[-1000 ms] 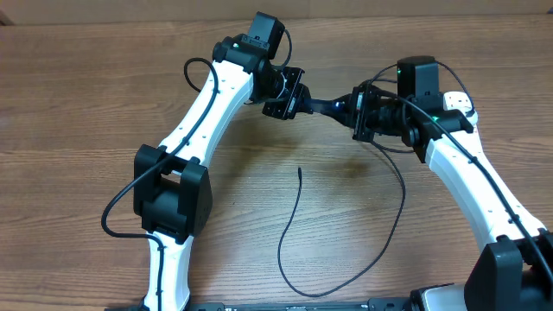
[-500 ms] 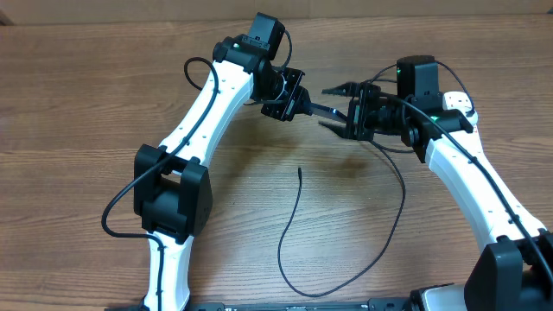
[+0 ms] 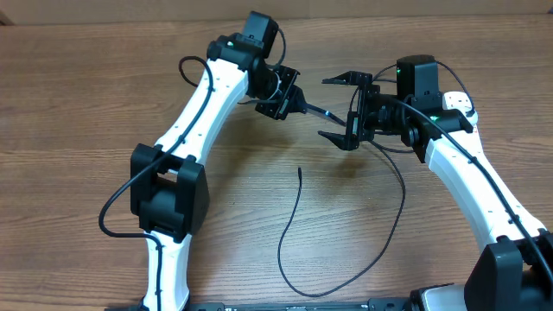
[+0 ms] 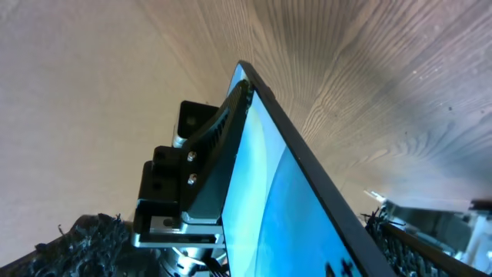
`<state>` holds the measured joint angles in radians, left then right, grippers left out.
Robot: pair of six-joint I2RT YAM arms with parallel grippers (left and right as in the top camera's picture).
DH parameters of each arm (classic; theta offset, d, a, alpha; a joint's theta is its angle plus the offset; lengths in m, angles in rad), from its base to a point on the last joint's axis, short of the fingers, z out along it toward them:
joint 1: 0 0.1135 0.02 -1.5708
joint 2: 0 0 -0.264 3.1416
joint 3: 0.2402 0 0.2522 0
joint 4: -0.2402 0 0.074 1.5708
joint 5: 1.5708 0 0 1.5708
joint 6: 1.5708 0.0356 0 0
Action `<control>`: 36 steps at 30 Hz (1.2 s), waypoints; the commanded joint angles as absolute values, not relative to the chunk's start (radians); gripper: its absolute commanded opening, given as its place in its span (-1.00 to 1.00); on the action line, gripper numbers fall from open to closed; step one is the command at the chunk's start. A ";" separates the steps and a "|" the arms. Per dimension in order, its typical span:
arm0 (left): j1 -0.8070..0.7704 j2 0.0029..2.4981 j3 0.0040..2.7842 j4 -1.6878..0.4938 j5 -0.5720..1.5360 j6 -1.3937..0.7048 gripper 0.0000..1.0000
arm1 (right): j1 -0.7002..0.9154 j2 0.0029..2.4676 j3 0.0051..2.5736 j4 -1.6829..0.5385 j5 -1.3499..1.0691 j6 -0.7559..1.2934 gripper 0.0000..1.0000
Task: Plug charger to phone and switch on socket
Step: 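Open the right gripper and pull the phone left with the left gripper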
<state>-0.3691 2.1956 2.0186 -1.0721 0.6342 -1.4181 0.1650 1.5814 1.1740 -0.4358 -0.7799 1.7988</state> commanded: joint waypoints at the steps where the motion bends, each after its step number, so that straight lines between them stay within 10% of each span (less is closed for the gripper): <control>1: -0.336 2.196 2.040 -1.079 0.647 -1.285 -0.91 | 0.162 1.578 1.198 -0.432 -0.756 1.713 1.00; 36: -0.183 2.196 2.040 -1.219 0.903 -0.238 -0.92 | 0.162 1.578 1.198 -0.592 -0.505 0.775 1.00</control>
